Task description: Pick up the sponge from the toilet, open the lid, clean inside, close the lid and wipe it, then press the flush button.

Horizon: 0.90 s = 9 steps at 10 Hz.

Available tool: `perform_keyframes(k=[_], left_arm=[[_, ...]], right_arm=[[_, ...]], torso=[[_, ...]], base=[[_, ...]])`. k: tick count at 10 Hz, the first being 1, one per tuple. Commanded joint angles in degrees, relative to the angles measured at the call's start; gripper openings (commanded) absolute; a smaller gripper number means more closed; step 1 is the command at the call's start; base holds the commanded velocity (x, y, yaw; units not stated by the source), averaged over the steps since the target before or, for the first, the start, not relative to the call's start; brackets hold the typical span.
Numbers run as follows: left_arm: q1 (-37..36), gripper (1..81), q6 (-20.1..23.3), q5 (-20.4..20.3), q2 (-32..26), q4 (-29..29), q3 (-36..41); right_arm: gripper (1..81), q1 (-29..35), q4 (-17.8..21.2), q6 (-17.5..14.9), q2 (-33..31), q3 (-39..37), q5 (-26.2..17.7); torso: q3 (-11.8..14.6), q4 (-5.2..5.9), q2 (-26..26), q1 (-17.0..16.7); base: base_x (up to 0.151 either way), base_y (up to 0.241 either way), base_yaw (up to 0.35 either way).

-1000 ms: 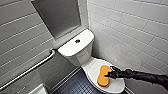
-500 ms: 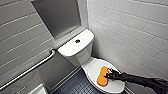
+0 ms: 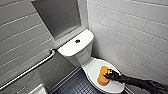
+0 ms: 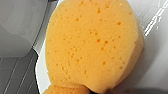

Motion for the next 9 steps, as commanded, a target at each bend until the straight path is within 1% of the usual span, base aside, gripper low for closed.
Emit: perform_keyframes(k=[1,2,3,5,7,8,9], left_arm=[[2.4,81.1,-0.1,3.6,-0.5,0.0,0.6],[2.4,81.1,-0.1,3.6,-0.5,0.2,0.6],[2.4,81.1,-0.1,3.6,-0.3,0.3,0.6],[2.4,81.1,-0.1,3.6,-0.3,0.3,0.6],[2.5,81.1,0.0,3.6,-0.5,0.4,0.6],[2.5,81.1,0.0,3.6,-0.7,0.4,0.6],[2.5,81.1,-0.1,3.6,-0.9,0.4,0.7]], right_arm=[[1.0,0.1,-1.0,0.7,-17.7,23.3,0.0],[1.0,-1.0,-0.9,0.7,-21.4,26.9,1.1],[1.0,-1.6,-0.7,0.7,-24.0,29.1,1.2],[1.0,-4.6,-0.2,0.7,-28.3,31.4,2.2],[1.0,-9.1,0.3,0.8,-30.8,31.8,6.3],[1.0,-11.4,0.3,0.8,-32.5,32.4,7.5],[1.0,-15.2,0.1,0.7,-34.9,34.0,10.2]], torso=[[0.0,0.00,0.0,0.0],[0.0,0.00,0.0,0.0],[0.0,0.00,0.0,0.0],[0.0,0.00,0.0,0.0],[0.0,0.00,0.0,0.0],[0.0,0.00,0.0,0.0],[0.0,0.00,0.0,0.0]], base=[[0.000,0.000,0.000],[0.000,0.000,0.000],[0.000,0.000,0.000],[0.000,0.000,0.000],[0.000,0.000,0.000],[0.000,0.000,0.000],[0.000,0.000,0.000]])
